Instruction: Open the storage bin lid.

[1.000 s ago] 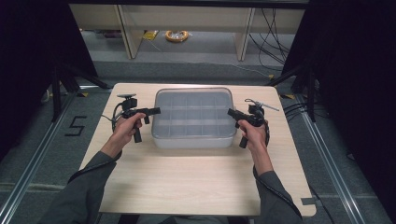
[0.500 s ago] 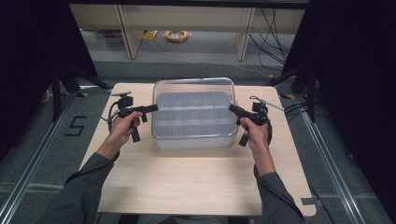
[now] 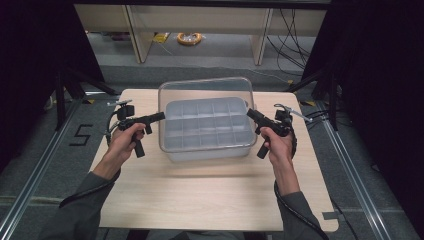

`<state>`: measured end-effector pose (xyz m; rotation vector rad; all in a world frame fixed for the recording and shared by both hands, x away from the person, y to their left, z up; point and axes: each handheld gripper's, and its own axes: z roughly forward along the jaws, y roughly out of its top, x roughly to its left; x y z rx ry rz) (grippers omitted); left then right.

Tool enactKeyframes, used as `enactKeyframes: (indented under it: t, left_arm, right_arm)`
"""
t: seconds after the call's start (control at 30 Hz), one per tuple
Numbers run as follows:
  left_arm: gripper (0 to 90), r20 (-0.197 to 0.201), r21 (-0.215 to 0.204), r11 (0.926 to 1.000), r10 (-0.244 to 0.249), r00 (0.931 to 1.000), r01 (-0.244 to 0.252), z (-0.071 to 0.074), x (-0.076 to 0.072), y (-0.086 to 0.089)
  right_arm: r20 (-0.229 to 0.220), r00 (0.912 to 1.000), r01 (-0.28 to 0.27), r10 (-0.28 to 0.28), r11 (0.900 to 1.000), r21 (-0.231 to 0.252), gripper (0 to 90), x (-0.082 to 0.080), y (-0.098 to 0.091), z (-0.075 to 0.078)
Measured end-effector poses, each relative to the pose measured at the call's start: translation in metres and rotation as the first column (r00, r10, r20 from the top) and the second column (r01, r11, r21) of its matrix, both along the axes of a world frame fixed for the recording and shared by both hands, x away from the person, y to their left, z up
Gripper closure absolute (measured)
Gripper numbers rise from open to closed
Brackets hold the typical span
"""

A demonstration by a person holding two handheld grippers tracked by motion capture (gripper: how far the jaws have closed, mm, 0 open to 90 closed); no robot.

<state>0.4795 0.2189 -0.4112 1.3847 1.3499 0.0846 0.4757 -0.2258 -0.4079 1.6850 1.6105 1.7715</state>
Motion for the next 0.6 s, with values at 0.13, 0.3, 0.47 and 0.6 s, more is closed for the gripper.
enactKeyframes:
  t: [0.13,0.3,0.47,0.6]
  left_arm:
    - [63.4,0.008,0.008,1.0,0.005,1.0,-0.005,-0.001,-0.013,0.003]
    - [64.2,0.004,0.02,0.9997,-0.012,0.9999,0.012,-0.006,-0.034,0.006]
    - [65.0,0.002,0.035,0.9988,-0.035,0.9994,0.034,-0.013,-0.053,0.006]
    - [65.0,-0.002,0.04,0.9982,-0.045,0.999,0.045,-0.014,-0.061,0.007]
  right_arm:
    - [-0.034,0.9994,0.003,-0.003,0.9998,0.019,65.7,-0.014,0.004,0.0]
    - [-0.026,0.9996,-0.009,0.009,0.9999,-0.009,65.3,-0.025,0.005,-0.005]
    - [-0.057,0.9984,-0.006,0.004,0.9995,-0.03,64.2,-0.044,0.005,-0.014]
    - [-0.072,0.9974,-0.008,0.007,0.9997,-0.025,63.8,-0.056,0.004,-0.02]
